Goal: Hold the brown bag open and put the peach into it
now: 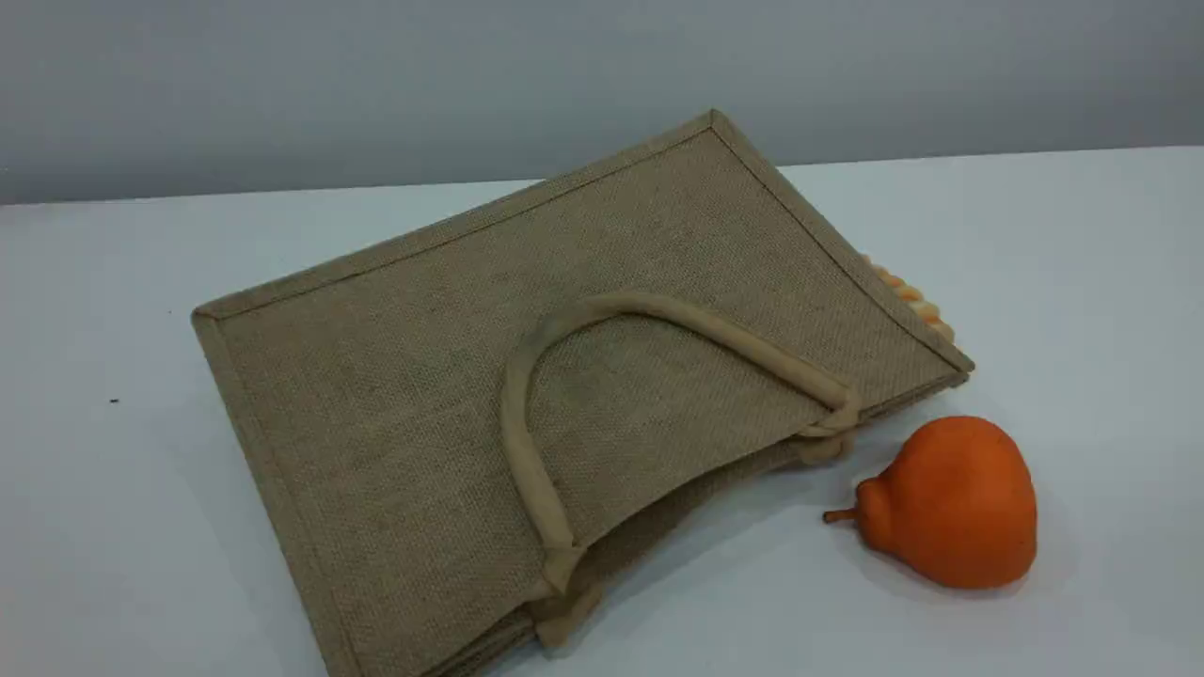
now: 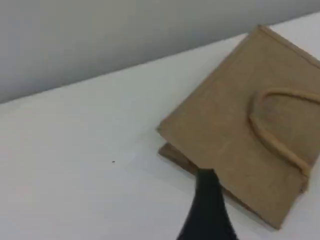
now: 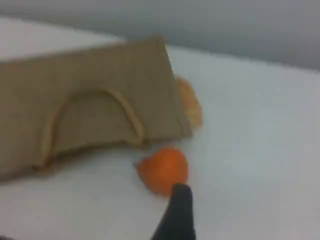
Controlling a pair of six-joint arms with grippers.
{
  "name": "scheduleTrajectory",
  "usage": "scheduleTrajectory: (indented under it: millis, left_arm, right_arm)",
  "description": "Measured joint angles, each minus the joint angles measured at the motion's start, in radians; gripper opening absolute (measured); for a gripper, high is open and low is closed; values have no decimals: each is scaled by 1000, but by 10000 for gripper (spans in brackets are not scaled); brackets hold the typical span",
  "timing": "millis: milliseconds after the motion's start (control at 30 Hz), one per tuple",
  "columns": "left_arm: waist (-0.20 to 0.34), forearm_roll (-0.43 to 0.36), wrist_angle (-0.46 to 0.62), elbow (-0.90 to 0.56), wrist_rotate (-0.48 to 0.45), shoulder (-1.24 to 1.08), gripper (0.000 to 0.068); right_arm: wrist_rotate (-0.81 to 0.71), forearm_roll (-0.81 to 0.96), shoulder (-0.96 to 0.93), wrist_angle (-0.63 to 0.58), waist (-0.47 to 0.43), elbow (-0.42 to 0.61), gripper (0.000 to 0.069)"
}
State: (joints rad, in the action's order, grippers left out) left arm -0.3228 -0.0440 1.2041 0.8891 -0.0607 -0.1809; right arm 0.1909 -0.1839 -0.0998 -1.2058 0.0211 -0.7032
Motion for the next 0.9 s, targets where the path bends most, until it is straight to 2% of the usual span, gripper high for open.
scheduleTrajectory:
  millis: [100,333,467,633,900]
  left_arm:
    - [0,-20,-17,-84,52,90,485]
    - [0,-68,-48,-250,72,119,485]
    - [0,-97,-56,-296,82,118,485]
    - [0,-146,-59,-329,142,118,485]
    - [0,-142,-79,-343,231,118,485]
  right_arm:
    - [1,37,0,67,0,74,593]
    - [1,59,-1,102,0,172,593]
    - [1,57,-1,118,0,179,593]
    - [0,57,-1,118,0,188,593]
    - [-7,55,-1,132,0,195,593]
